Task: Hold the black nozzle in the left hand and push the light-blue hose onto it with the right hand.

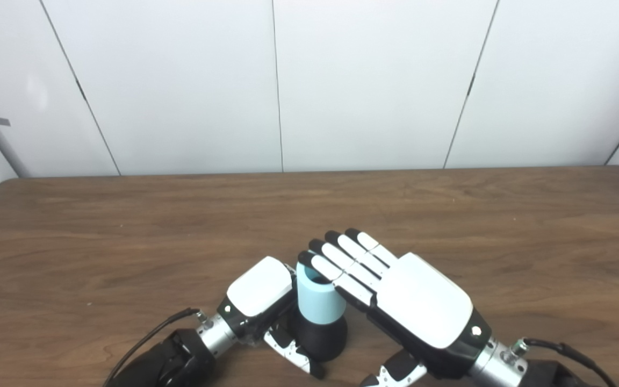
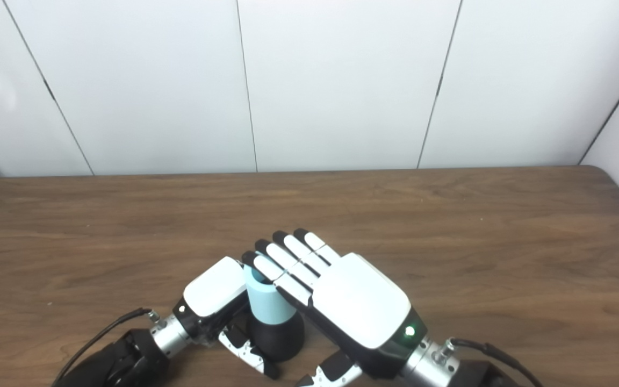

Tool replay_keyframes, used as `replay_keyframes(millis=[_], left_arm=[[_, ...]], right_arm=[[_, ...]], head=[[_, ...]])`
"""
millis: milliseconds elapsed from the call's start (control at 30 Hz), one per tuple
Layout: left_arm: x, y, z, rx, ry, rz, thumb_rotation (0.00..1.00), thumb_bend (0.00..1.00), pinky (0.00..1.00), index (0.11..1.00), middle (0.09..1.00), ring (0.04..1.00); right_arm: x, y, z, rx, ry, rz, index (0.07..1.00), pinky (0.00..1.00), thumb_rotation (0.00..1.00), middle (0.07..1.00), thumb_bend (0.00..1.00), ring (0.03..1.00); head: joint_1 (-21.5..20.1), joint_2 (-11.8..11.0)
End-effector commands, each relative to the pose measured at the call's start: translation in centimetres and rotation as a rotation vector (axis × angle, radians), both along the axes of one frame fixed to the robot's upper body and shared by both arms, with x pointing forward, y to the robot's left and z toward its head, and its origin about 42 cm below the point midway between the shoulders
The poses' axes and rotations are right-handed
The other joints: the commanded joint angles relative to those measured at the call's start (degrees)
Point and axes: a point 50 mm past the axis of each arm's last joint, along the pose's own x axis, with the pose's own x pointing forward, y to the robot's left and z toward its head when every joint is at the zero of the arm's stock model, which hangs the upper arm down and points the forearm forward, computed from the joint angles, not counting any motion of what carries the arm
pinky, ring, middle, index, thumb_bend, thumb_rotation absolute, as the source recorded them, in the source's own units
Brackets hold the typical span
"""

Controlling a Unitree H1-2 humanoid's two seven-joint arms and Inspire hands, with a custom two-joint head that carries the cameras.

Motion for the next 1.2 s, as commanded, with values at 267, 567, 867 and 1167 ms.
replay_keyframes(millis=[267, 567, 867, 1167], left_arm=[[-7.3, -1.4, -8.4, 0.061, 0.279, -0.023, 0.0, 0.52, 0.3, 0.503, 0.468, 0.39], [-7.3, -1.4, -8.3, 0.056, 0.283, -0.022, 0.0, 0.52, 0.31, 0.502, 0.468, 0.389], [-7.3, -1.4, -8.3, 0.058, 0.291, -0.019, 0.0, 0.52, 0.3, 0.492, 0.479, 0.386], [-7.3, -1.4, -8.3, 0.056, 0.294, -0.019, 0.0, 0.52, 0.27, 0.5, 0.47, 0.367]], right_arm=[[0.7, 0.1, -1.3, -0.083, 0.004, 0.0, 0.965, 1.0, 0.81, 1.0, 0.91, 1.0], [0.6, 0.0, -2.6, -0.155, 0.056, 0.006, 0.926, 1.0, 0.83, 0.999, 0.9, 1.0], [0.0, 0.1, -3.1, -0.162, 0.056, 0.023, 0.908, 1.0, 0.83, 0.977, 0.89, 0.981], [-0.6, 0.2, -2.9, -0.167, 0.049, 0.043, 0.897, 1.0, 0.79, 0.956, 0.86, 0.954]], head=[[0.6, 0.3], [0.6, 0.3], [0.6, 0.3], [0.7, 0.3]])
